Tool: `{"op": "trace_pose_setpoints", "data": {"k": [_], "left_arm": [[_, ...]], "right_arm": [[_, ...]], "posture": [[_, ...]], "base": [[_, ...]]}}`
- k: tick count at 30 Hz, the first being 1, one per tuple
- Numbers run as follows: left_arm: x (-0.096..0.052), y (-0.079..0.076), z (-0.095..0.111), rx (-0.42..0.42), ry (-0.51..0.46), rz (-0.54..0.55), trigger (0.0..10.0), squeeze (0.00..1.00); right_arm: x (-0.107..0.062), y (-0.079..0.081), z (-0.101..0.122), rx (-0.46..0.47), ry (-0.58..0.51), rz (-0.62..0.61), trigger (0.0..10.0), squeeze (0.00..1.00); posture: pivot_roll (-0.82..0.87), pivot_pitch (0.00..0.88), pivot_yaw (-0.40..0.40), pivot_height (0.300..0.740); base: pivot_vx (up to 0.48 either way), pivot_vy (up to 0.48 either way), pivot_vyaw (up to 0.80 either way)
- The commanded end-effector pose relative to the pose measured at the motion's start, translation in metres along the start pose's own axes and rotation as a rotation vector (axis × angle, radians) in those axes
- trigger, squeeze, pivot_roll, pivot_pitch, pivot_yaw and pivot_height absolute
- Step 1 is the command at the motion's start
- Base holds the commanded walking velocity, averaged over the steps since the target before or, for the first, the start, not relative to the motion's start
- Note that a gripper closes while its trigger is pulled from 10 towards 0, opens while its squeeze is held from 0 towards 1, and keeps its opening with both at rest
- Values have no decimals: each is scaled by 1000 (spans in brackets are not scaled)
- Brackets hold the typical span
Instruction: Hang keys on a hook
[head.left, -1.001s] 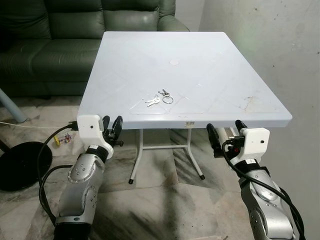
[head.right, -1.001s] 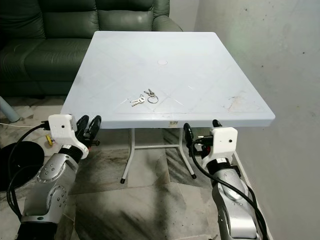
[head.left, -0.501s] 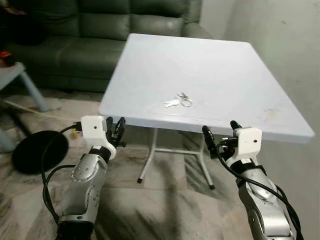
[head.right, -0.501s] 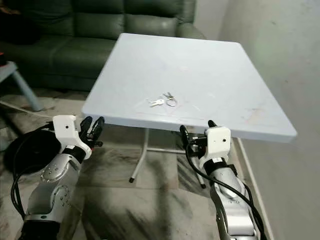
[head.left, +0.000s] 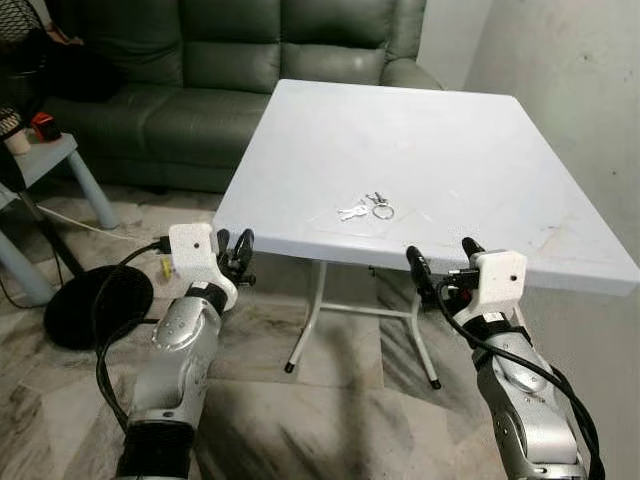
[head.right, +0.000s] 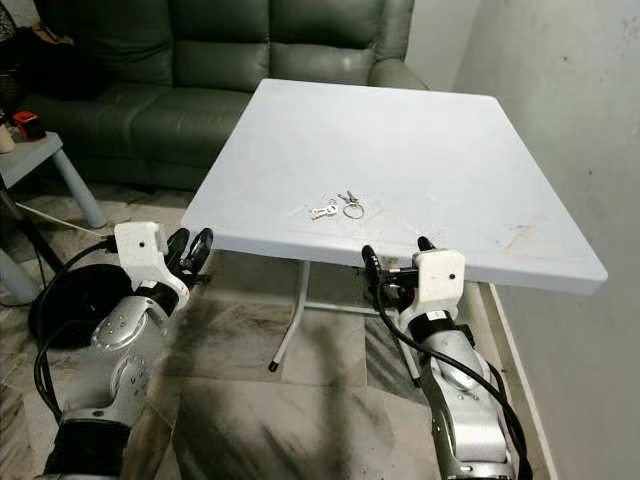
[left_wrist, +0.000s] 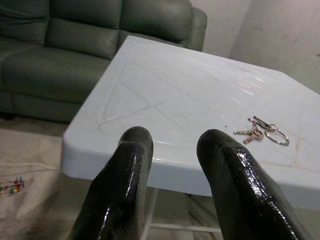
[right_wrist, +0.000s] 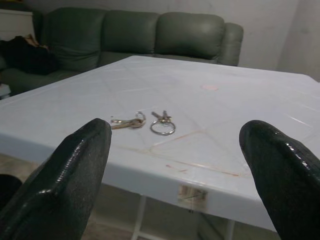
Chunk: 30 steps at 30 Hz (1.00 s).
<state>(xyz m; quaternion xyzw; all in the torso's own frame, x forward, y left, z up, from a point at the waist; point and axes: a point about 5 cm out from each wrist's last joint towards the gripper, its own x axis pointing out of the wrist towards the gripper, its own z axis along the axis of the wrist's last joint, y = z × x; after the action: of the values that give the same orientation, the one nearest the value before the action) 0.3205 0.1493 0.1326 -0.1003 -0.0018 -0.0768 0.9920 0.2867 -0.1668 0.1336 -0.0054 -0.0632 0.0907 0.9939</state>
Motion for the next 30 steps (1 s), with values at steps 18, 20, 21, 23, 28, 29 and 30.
{"op": "trace_pose_setpoints", "data": {"k": [18, 20, 21, 23, 28, 29, 30], "left_arm": [[7, 1, 3, -9, -18, 1, 10000, 0], [7, 1, 3, -10, -18, 0, 10000, 0], [7, 1, 3, -10, -18, 0, 10000, 0], [8, 0, 3, -11, -17, -4, 10000, 0], [7, -1, 2, -13, -14, -8, 10000, 0], [7, -1, 2, -17, -15, -7, 10000, 0], [7, -1, 2, -19, -14, -6, 10000, 0]], "right_arm": [[8, 3, 3, 16, -25, 20, 10000, 0], [8, 3, 3, 16, -26, 20, 10000, 0], [8, 3, 3, 17, -27, 20, 10000, 0], [8, 2, 3, 17, -28, 18, 10000, 0], [7, 2, 3, 19, -28, 18, 10000, 0], [7, 2, 3, 18, -27, 18, 10000, 0], [7, 2, 3, 19, -27, 19, 10000, 0]], "posture": [[99, 0, -47, 740], [99, 0, -47, 740], [99, 0, -47, 740], [96, 0, -46, 740], [96, 0, -45, 740], [96, 0, -44, 740], [96, 0, -44, 740]], "base": [[272, 0, 0], [289, 0, 0], [289, 0, 0], [283, 0, 0], [287, 48, 0], [274, 251, 0], [270, 262, 0]]}}
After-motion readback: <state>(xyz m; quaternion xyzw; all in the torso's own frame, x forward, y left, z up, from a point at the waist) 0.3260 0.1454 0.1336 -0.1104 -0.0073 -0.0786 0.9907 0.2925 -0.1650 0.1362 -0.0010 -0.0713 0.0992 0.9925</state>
